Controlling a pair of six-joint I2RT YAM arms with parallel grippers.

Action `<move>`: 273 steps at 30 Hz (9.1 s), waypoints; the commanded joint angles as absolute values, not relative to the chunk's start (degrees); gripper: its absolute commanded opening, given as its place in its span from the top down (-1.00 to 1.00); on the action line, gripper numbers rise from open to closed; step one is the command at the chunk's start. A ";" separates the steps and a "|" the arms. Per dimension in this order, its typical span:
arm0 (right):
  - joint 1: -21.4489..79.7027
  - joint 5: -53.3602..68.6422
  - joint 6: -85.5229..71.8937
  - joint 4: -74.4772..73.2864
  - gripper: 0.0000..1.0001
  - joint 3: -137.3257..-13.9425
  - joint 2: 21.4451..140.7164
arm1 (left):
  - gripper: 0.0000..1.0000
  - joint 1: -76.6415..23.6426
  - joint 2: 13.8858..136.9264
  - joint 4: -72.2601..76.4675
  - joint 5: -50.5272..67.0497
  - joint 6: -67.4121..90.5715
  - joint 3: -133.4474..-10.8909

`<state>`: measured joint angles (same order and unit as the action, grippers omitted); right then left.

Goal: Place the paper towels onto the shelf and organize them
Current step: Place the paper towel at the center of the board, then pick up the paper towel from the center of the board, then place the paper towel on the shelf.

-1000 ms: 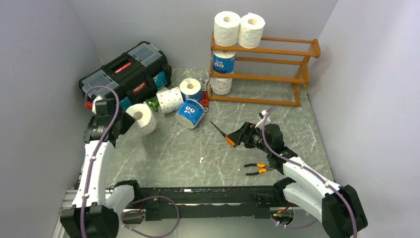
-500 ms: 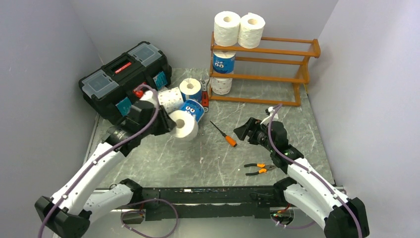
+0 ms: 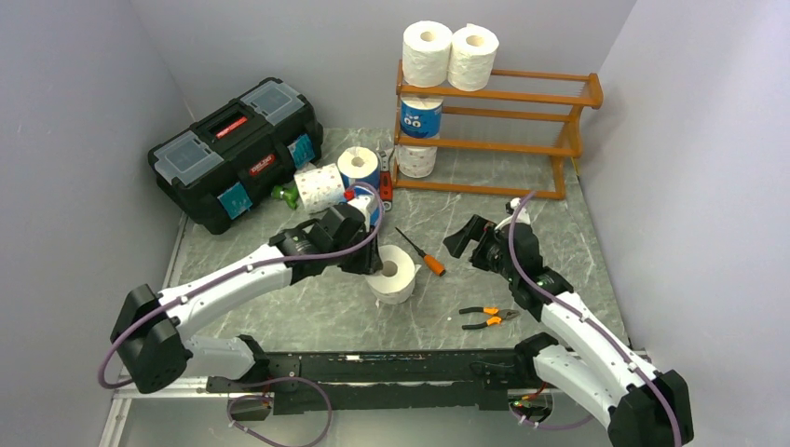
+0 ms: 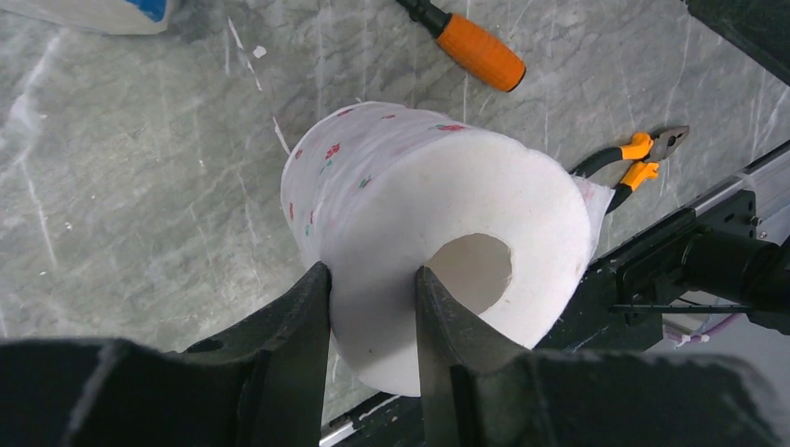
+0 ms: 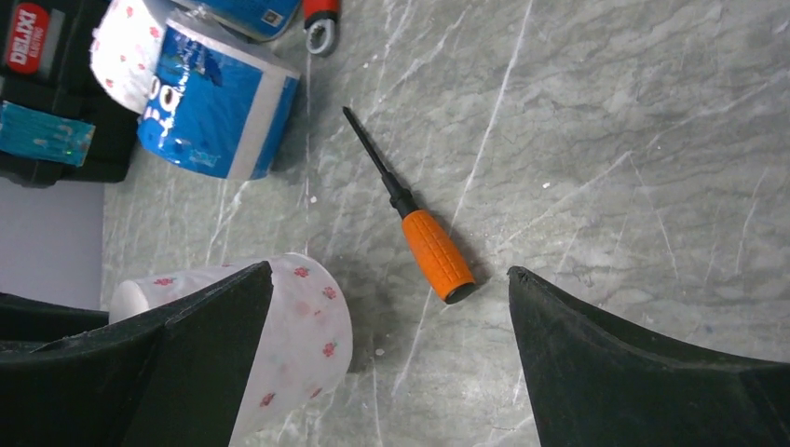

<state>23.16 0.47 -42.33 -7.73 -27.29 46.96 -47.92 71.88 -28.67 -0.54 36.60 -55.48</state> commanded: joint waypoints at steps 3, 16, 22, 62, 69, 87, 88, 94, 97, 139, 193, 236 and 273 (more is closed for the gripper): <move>22.63 4.15 -40.99 -6.63 -0.99 -28.99 47.49 | 0.48 -49.00 75.61 -21.09 0.85 35.07 -55.28; 22.67 3.19 -39.75 -5.88 -0.98 -26.77 44.14 | 0.30 -49.32 82.14 -21.93 1.59 35.70 -58.36; 22.68 2.47 -39.27 -6.60 -0.99 -27.35 43.16 | -0.21 -49.36 78.98 -22.80 0.92 35.24 -58.23; 42.06 5.77 -45.21 -27.20 -0.77 -48.32 65.91 | -0.77 -48.19 39.97 -31.26 -30.14 63.65 -29.60; 42.20 3.33 -46.49 -26.28 -0.70 -49.80 67.15 | -0.77 -48.20 39.80 -31.05 -29.26 64.08 -28.65; 42.26 2.46 -47.15 -24.21 -0.54 -49.98 69.86 | -0.76 -48.17 40.42 -29.68 -28.23 65.16 -26.84; 42.27 2.54 -47.19 -23.91 -0.53 -49.86 69.95 | -0.76 -48.19 40.51 -29.65 -28.26 65.21 -26.81; 42.30 2.64 -47.07 -22.89 -0.47 -50.23 70.93 | -0.76 -48.18 40.44 -29.83 -28.13 65.51 -26.44; 42.35 2.64 -46.86 -22.55 -0.43 -50.48 71.47 | -0.76 -48.21 40.30 -29.56 -28.08 65.75 -26.05; 44.41 -1.27 -43.28 -28.91 0.41 -57.46 70.91 | -0.76 -48.21 41.70 -28.56 -27.41 65.65 -25.32; 11.04 -8.11 -56.36 -14.20 0.60 -76.13 95.73 | -0.85 -47.82 30.71 -36.28 -31.97 62.22 -23.33; 9.14 -10.11 -62.13 -12.89 0.59 -83.12 104.30 | -0.85 -47.78 34.69 -36.05 -31.36 63.54 -24.36; 9.02 -6.37 -58.50 -14.51 -0.15 -82.62 101.45 | -0.85 -47.73 35.92 -35.20 -30.43 63.37 -24.53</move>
